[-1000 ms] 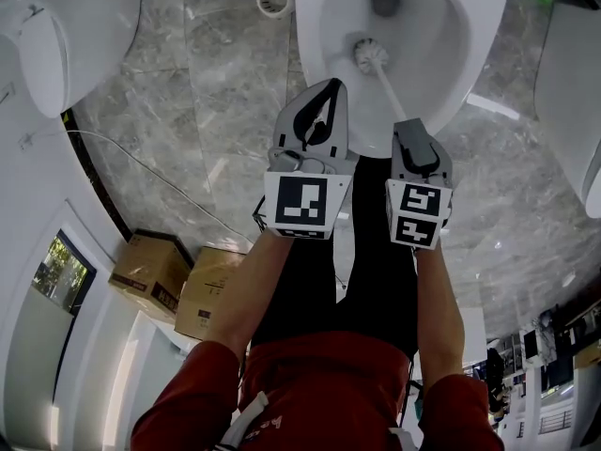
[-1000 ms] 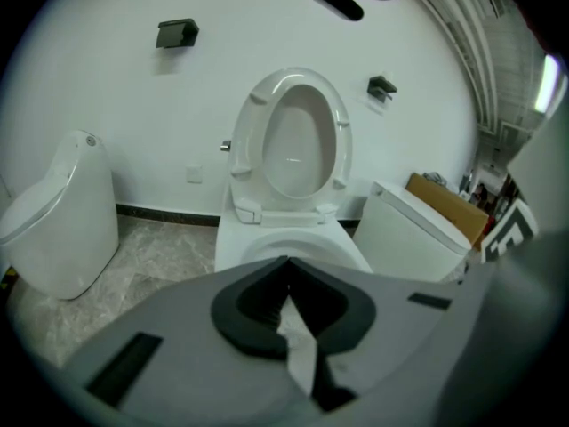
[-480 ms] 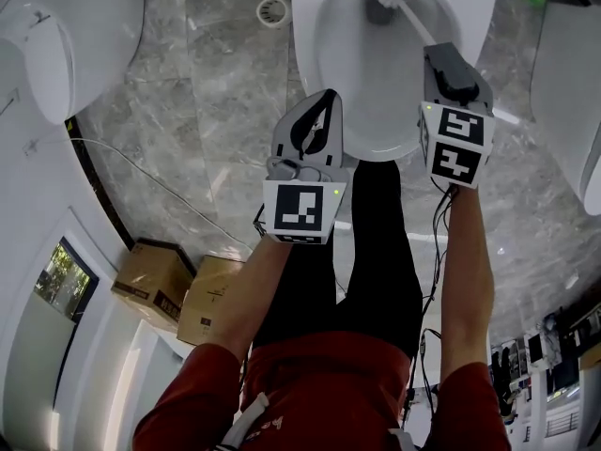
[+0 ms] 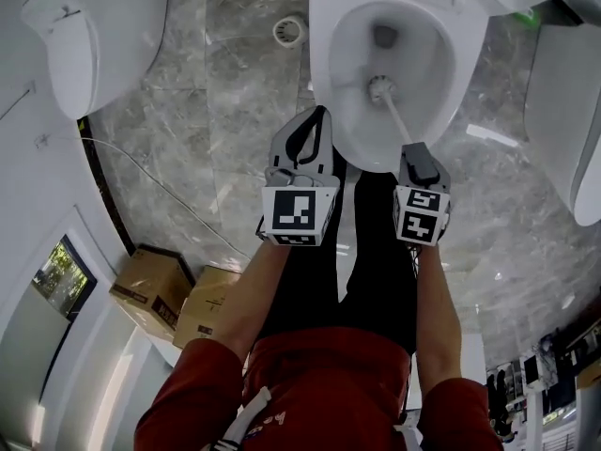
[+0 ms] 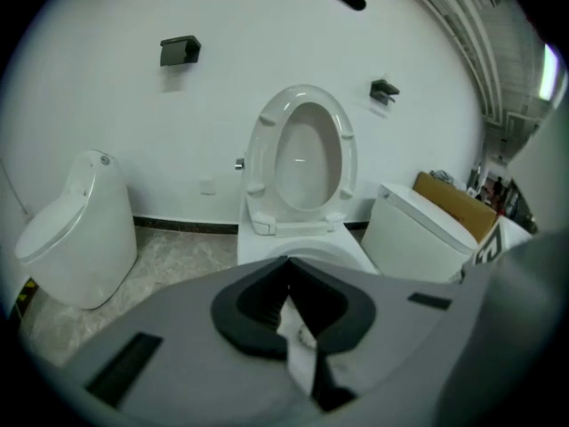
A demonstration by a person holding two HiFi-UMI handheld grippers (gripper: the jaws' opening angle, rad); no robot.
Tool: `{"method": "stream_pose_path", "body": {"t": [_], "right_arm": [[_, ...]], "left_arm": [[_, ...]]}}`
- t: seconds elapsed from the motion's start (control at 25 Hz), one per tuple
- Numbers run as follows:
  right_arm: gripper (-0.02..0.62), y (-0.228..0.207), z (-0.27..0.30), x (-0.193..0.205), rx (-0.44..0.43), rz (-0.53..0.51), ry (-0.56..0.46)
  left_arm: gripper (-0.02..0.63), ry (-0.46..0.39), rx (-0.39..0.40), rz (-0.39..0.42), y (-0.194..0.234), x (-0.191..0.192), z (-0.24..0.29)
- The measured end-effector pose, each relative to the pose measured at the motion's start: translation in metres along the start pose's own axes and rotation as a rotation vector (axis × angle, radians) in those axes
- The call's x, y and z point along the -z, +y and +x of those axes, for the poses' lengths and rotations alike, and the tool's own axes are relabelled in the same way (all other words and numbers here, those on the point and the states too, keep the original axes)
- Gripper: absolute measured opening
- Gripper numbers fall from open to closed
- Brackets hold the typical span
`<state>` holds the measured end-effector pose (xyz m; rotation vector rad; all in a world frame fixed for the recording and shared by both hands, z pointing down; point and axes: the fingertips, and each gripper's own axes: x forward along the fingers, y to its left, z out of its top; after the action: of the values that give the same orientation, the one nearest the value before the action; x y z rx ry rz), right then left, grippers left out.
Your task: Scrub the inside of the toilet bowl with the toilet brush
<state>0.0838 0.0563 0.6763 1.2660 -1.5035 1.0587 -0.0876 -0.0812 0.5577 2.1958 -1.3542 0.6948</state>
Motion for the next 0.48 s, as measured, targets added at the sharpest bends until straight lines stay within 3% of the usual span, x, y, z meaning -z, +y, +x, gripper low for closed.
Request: {"method": "stream_pose_path", "body": {"t": [0.12, 0.24, 0.48], "right_arm": [[0.146, 0.048, -0.004, -0.013, -0.093, 0.039, -0.007], [0.146, 0.066, -0.028, -0.05, -0.172, 0.091, -0.055], [0.146, 0.036, -0.134, -0.11, -0.113, 0.044, -0.223]], "left_arm": [[0.002, -0.008, -0.019, 0.006, 0.004, -0.018, -0.021], [0.002, -0.033, -0.025, 0.026, 0.004, -0.051, -0.045], [0.002, -0.122, -0.028, 0.053, -0.002, -0.134, -0.104]]}}
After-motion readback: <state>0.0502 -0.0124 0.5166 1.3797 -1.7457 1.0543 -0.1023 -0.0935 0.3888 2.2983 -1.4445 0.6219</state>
